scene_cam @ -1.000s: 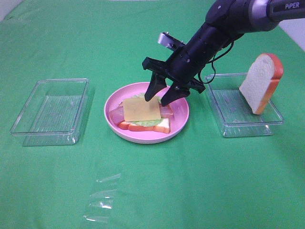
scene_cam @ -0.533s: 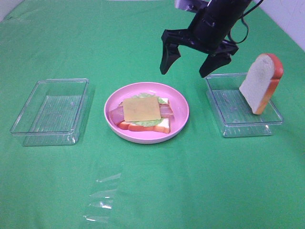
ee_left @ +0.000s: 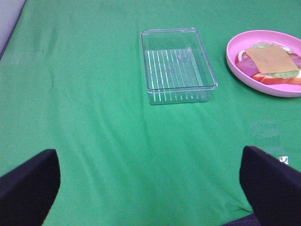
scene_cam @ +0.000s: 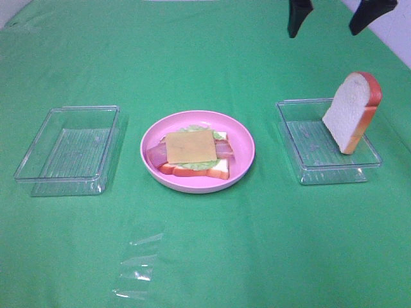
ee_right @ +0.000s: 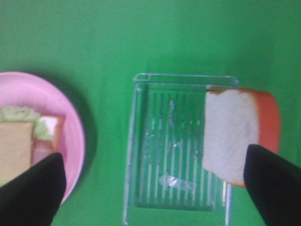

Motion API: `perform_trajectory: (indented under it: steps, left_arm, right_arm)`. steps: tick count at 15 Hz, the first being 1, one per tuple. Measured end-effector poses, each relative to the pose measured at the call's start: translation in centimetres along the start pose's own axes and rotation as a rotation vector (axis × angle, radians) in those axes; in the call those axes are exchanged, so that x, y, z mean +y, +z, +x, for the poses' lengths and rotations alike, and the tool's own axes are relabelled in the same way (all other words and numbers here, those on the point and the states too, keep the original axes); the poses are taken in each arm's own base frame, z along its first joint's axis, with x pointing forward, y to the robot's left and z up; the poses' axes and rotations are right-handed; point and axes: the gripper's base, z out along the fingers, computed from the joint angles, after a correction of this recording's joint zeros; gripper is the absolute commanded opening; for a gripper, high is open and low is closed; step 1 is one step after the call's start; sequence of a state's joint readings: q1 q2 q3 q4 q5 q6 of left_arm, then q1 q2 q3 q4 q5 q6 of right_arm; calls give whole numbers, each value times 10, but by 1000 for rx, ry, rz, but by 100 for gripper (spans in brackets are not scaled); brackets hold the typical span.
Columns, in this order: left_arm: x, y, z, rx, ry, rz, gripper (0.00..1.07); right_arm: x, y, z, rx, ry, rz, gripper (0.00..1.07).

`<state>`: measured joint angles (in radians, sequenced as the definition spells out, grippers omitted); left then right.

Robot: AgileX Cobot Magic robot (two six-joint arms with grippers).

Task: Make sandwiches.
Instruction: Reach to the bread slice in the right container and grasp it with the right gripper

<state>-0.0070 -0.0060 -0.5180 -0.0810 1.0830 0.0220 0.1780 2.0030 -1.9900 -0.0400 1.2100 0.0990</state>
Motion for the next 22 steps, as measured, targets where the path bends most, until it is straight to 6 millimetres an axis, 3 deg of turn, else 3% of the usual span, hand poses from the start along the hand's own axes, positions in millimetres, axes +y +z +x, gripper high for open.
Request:
perform_trajectory:
  steps: [3, 6, 13, 15, 17, 18, 21, 22]
  left_arm:
    - [0, 0, 0, 0, 0, 0, 95]
    - [0, 0, 0, 0, 0, 0, 95]
    - [0, 0, 0, 0, 0, 0, 95]
    - [0, 0, 0, 0, 0, 0, 95]
    - [0, 0, 0, 0, 0, 0, 95]
    - [0, 0, 0, 0, 0, 0, 95]
    - [0, 0, 0, 0, 0, 0, 95]
    - [0, 0, 0, 0, 0, 0, 95]
  right_arm:
    - [-44, 12, -2, 25, 89, 36, 99]
    - [-81, 39, -1, 86, 171, 32, 99]
    - [-80, 95, 2, 206, 167, 5, 99]
    - [-81, 122, 6, 263, 168, 5, 98]
    - [-81, 127, 7, 274, 168, 4, 95]
    - [-81, 131, 7, 282, 168, 4, 90]
    - [-81, 132, 8, 284, 151, 2, 51]
    - [-81, 132, 8, 284, 149, 3, 44]
